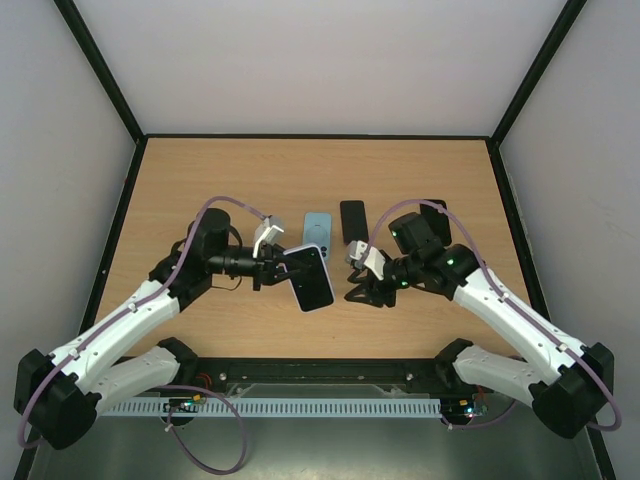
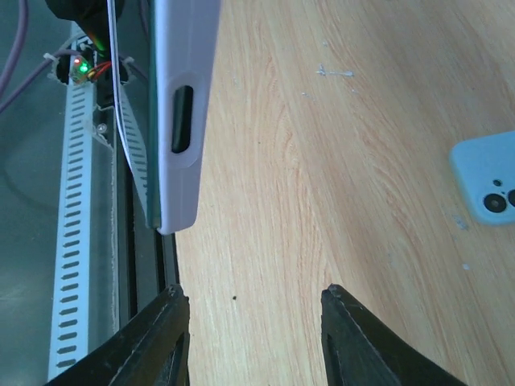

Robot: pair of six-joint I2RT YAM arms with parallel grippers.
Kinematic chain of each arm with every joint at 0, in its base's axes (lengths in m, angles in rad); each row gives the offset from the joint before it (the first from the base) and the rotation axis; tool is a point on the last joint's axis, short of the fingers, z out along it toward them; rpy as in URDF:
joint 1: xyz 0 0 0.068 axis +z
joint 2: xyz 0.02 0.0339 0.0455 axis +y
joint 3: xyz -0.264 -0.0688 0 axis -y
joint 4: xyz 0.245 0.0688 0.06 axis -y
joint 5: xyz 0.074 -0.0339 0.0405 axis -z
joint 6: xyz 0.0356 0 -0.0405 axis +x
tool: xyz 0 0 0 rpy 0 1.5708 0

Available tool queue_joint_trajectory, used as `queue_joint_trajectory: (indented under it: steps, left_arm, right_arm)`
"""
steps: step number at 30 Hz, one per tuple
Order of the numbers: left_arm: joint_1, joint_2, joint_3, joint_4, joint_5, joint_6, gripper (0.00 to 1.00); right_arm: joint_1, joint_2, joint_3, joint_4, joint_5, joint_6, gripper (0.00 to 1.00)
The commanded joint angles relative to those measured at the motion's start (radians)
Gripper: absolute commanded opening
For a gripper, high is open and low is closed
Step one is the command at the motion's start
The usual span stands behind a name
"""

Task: Take the phone out of the phone case

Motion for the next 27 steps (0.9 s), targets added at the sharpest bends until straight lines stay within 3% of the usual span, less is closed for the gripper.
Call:
queue_joint_trajectory:
  steps: [1,13,27]
  left_arm:
    - [0.002,-0.02,-0.004,0.148,0.066,-0.052,0.03]
    - [0.003,-0.003,-0.005,0.173,0.098,-0.059,0.02]
    - [0.003,0.001,-0.008,0.202,0.175,-0.082,0.03]
  right_arm:
    - [0.012,0.037,0.006,0.045,-0.089,-0.002,0.44]
    - [0.033,0.106,0.046,0.004,-0.211,-0.036,0.45]
    - [0.033,0.124,0.078,0.088,-0.031,0.077,0.37]
